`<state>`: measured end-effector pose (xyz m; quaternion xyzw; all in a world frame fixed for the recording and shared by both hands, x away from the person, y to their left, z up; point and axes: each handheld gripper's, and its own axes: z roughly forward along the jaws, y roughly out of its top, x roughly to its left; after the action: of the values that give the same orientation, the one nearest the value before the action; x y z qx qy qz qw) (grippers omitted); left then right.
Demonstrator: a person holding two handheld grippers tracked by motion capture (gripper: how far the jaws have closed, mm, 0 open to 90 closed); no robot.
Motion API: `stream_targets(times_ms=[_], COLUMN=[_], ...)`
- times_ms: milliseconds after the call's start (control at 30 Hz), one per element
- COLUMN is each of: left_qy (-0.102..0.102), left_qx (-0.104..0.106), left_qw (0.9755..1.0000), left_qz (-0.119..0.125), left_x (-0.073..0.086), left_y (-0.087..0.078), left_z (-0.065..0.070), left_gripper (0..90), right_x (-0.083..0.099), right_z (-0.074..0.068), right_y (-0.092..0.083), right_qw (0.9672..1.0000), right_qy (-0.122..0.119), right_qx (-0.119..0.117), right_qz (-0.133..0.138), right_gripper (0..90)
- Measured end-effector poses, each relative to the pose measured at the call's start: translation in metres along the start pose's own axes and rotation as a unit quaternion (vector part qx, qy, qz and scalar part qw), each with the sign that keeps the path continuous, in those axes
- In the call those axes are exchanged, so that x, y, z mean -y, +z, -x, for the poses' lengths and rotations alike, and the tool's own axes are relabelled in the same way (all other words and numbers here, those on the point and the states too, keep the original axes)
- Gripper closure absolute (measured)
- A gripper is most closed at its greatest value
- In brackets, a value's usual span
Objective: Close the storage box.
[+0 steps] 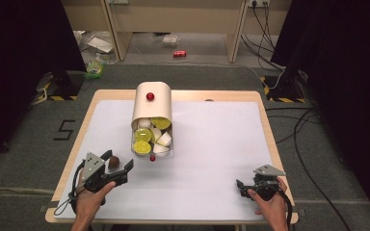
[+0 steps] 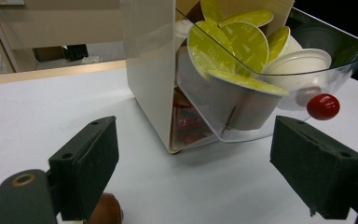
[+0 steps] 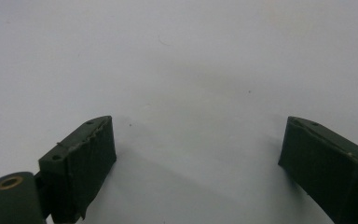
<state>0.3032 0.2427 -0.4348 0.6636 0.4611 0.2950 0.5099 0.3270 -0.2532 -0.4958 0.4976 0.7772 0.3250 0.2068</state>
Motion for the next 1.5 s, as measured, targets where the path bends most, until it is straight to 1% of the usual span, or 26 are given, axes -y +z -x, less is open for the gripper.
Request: stream_targets(times_ms=[67,333,633,667,733,800,1133,1500], left_qy=[0.002,-0.003,-0.003,-0.001,-0.005,-0.008,-0.014,-0.016], left_qx=[0.000,-0.003,-0.006,-0.006,-0.006,-0.011,-0.012,-0.014], left_qw=[1.0000,1.0000,1.0000,1.0000,1.0000,0.9998,0.9997,0.9996], left_qz=[0.000,0.001,-0.001,0.000,0.006,0.013,0.014,0.017], left_x=[-0.001,-0.001,-0.002,-0.002,-0.002,-0.003,-0.006,-0.012], left_y=[0.002,0.008,0.016,0.016,0.017,0.017,0.020,0.028], left_z=[0.000,0.001,0.002,0.002,0.001,0.001,-0.002,0.000], left_gripper=[15.1,15.1,14.5,14.4,14.2,14.7,12.9,12.0], right_x=[0.000,0.000,0.000,0.000,0.000,0.000,0.000,0.000], right_z=[0.000,0.000,0.000,0.000,0.000,0.000,0.000,0.000], right_y=[0.000,0.000,0.000,0.000,0.000,0.000,0.000,0.000], right_qw=[1.0000,1.0000,1.0000,1.0000,1.0000,1.0000,1.0000,1.0000], right_qy=[0.000,0.000,0.000,0.000,-0.001,0.000,0.000,-0.002], right_qx=[0.000,0.000,0.000,0.000,0.000,0.000,0.000,0.000], right_qz=[0.000,0.000,0.000,0.000,0.000,0.000,0.000,0.000], right_gripper=[10.5,10.6,10.6,10.5,10.5,10.5,10.5,10.4])
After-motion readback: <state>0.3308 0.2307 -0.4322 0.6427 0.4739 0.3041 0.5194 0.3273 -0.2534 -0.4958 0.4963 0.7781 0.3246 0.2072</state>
